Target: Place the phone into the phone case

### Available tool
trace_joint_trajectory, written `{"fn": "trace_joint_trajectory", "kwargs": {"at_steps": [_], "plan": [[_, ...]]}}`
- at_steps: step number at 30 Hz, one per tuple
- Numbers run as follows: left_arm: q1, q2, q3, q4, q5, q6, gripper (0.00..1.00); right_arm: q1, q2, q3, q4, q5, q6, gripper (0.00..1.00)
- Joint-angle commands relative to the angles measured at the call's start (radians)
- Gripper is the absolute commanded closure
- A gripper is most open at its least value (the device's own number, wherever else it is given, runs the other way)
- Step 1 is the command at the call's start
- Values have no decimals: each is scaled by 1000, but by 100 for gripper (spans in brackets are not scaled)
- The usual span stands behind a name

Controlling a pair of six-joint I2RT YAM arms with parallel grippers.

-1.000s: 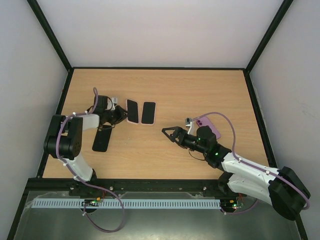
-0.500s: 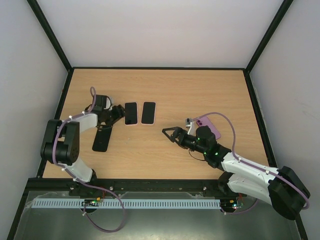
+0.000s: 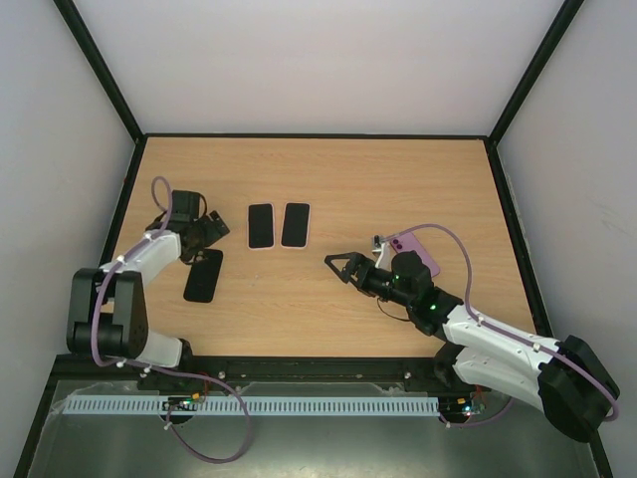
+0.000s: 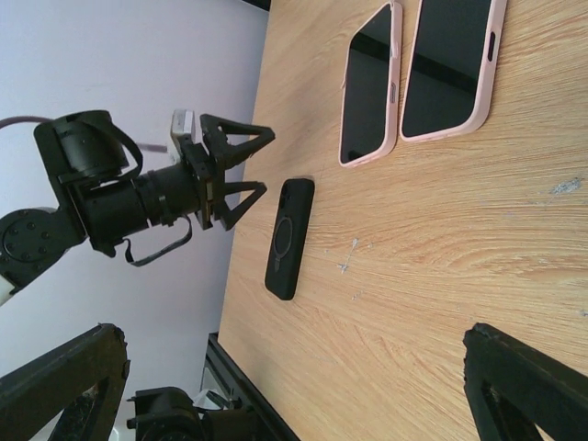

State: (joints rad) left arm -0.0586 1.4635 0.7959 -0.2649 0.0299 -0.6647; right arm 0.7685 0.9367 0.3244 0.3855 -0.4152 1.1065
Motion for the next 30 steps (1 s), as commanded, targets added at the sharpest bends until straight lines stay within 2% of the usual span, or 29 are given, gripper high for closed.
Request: {"fn": "trace_joint_trajectory", "kwargs": {"at_steps": [1, 6, 11, 20, 30], "plan": [[45, -65, -53, -74, -140, -21, 0, 7, -1, 33, -6, 12, -11, 2], [92, -86, -103, -61, -143, -18, 0, 7, 9, 34, -4, 5, -6, 2], [120, -91, -150, -32, -64, -16, 0, 8, -2, 27, -9, 13, -2, 3], [120, -114, -251, 23, 81, -33, 0, 8, -5, 29, -20, 26, -2, 3], [72, -247, -349, 53, 197, -99, 0, 8, -6, 22, -22, 39, -2, 2]]}}
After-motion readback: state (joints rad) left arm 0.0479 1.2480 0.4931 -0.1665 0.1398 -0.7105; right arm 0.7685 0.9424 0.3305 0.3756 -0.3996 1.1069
